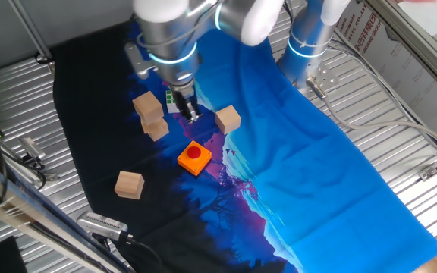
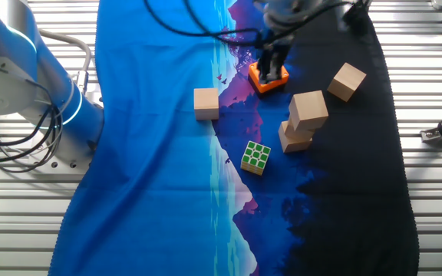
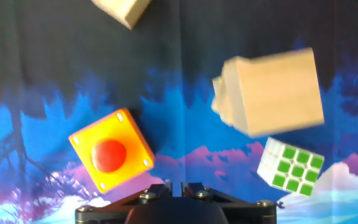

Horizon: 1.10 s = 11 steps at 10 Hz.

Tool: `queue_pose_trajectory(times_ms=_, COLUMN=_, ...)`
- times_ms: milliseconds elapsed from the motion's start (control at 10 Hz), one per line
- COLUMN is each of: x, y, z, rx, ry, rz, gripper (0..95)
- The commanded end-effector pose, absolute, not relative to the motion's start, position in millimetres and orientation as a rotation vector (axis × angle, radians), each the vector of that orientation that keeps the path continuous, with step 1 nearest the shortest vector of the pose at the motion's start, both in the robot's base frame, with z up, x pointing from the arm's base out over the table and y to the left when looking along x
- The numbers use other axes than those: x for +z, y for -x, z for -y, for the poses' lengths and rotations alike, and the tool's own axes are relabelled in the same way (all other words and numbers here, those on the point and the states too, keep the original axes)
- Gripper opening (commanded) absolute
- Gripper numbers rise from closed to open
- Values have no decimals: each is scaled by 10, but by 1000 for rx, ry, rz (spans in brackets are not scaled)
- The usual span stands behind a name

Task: Stack the blocks in a vertical line of five

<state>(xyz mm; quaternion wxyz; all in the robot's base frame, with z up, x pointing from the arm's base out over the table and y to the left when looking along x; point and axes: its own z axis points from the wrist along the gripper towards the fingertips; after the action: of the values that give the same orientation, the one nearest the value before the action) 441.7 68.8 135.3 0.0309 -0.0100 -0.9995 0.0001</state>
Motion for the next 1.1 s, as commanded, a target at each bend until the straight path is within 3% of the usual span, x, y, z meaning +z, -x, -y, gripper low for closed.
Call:
queue_pose_trajectory(times_ms=100, x=1282, y=-4317, z=-670, rx=-7, ry=41, rz=3090, gripper=950)
queue_pose_trajectory(times_ms=500, x=1222, y=-4179, z=-716, rx=-6, ry=57, rz=3052, gripper=950)
queue_pose_trajectory(times_ms=600, x=1219, y=-4177, z=-714, rx=-6, ry=63, rz=3044, gripper=760)
queue_pose_trajectory(times_ms=1100, x=1148, y=-4113, z=-662, rx=-10, ry=72, rz=3008, gripper=760)
